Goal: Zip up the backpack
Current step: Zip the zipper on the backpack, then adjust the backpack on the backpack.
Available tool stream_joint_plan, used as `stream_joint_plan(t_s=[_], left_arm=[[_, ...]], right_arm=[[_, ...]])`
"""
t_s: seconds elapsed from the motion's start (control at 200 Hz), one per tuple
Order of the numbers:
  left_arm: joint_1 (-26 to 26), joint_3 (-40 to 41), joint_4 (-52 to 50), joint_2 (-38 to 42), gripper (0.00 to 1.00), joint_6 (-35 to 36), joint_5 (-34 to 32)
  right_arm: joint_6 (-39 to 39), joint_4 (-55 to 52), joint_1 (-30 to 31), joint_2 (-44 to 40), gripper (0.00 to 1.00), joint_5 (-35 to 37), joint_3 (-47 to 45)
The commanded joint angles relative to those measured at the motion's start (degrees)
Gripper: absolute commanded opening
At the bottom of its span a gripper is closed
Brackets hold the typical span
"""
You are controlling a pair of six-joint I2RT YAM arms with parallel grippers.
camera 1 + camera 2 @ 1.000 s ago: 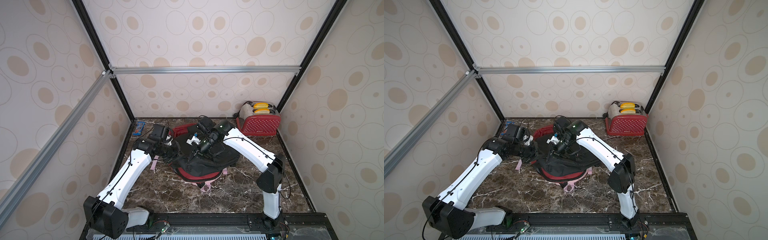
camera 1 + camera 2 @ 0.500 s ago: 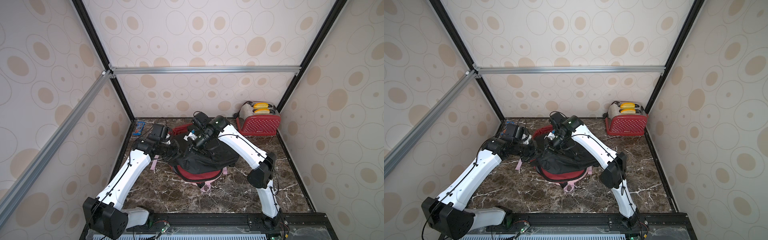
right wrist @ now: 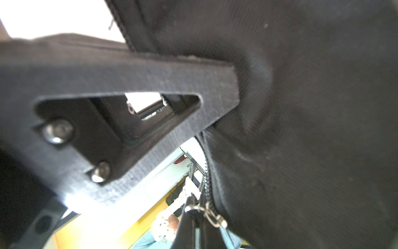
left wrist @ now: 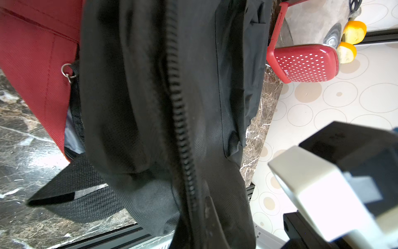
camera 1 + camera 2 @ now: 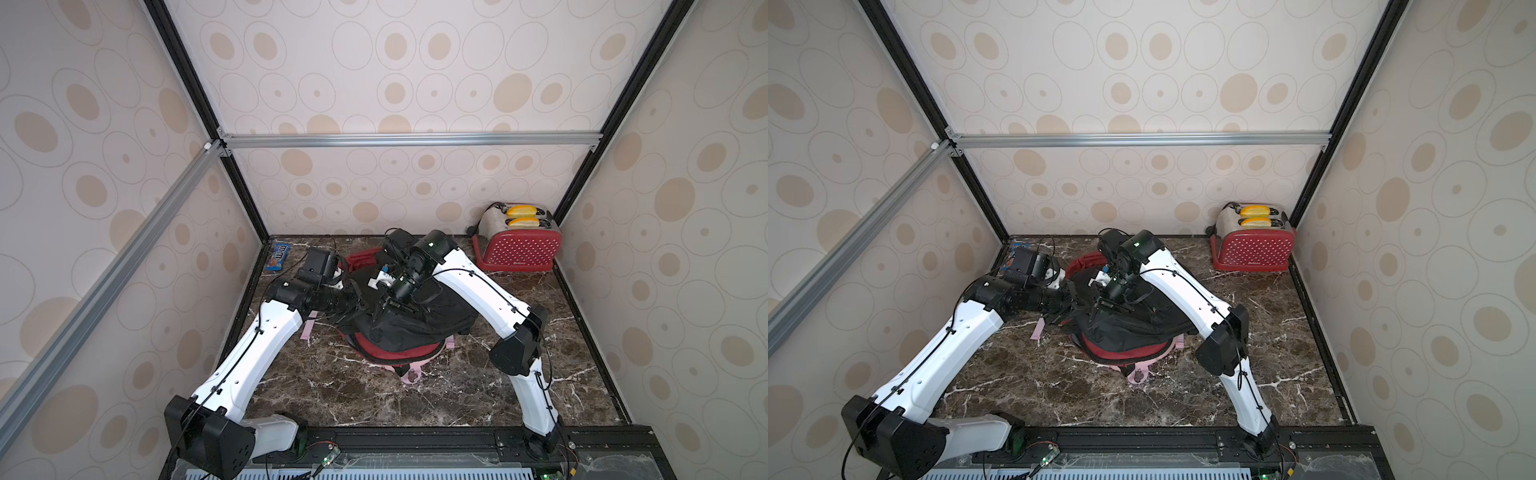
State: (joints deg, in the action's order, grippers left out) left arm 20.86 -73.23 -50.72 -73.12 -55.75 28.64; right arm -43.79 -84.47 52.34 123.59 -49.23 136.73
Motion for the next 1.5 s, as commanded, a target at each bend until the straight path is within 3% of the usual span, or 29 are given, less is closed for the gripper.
stream_joint_plan(t_s=[0.0,0.06,0.115,0.18,0.2,0.225,0.386,0.481,0.576,0.651,0.786,0.961,1.107,1.337,1.437,1.492], left_arm=[[0.33,-1.71,0.76,1.81,0.0,0.33,-0.16],[0.33,-0.99,1.35,2.13,0.0,0.03,-0.23],[0.35,-0.26,1.67,2.33,0.0,-0.11,-0.17],[0.33,0.51,1.81,2.68,0.0,0.1,-0.4],[0.34,0.84,1.8,2.87,0.0,0.19,-0.43],[0.34,1.25,1.86,2.98,0.0,0.35,-0.43],[0.36,5.71,3.57,4.08,0.0,1.11,-0.24],[0.39,7.1,4.57,4.89,0.0,1.61,-0.35],[0.41,6.74,4.2,5.28,0.0,2.29,-0.69],[0.41,6.57,4.27,5.55,0.0,2.55,-1.0],[0.34,7.14,5.1,6.05,0.0,2.65,-0.59],[0.35,7.62,5.83,6.06,0.0,2.7,-0.01],[0.38,7.7,7.03,5.45,0.0,2.33,0.8],[0.39,7.13,7.83,4.58,0.0,2.14,1.5],[0.4,7.12,8.3,4.22,0.0,2.15,2.33],[0.37,7.4,8.79,4.08,0.0,2.22,2.81]], right_arm=[[4.08,-2.46,0.58,-4.78,0.0,1.86,-4.11],[4.11,0.14,0.58,-7.69,0.0,3.09,-10.66],[3.97,2.14,0.58,-10.12,0.17,4.31,-14.66],[4.97,1.65,0.66,-11.62,0.29,6.91,-16.05],[5.44,0.73,0.58,-11.97,0.4,7.69,-16.05],[5.8,-0.14,0.4,-12.44,0.47,8.65,-15.86],[5.26,1.04,-1.5,-21.58,0.61,13.28,-21.32],[3.96,-1.67,-6.3,-28.04,0.62,19.47,-27.71],[-0.29,-0.47,-15.87,-37.17,0.61,27.9,-41.94],[-4.59,5.38,-24.19,-45.28,0.61,35.1,-53.71],[-9.08,22.56,-34.28,-52.79,0.63,36.27,-68.83],[-9.07,30.4,-36.97,-45.06,0.63,34.04,-68.45],[-11.22,41.39,-40.23,-39.76,0.63,28.25,-71.31],[-11.99,48.35,-41.26,-29.92,0.62,25.95,-70.43],[-12.53,53.72,-41.27,-26.04,0.56,23.21,-70.52],[-12.7,56.51,-41.28,-24.45,0.46,21.57,-70.57]])
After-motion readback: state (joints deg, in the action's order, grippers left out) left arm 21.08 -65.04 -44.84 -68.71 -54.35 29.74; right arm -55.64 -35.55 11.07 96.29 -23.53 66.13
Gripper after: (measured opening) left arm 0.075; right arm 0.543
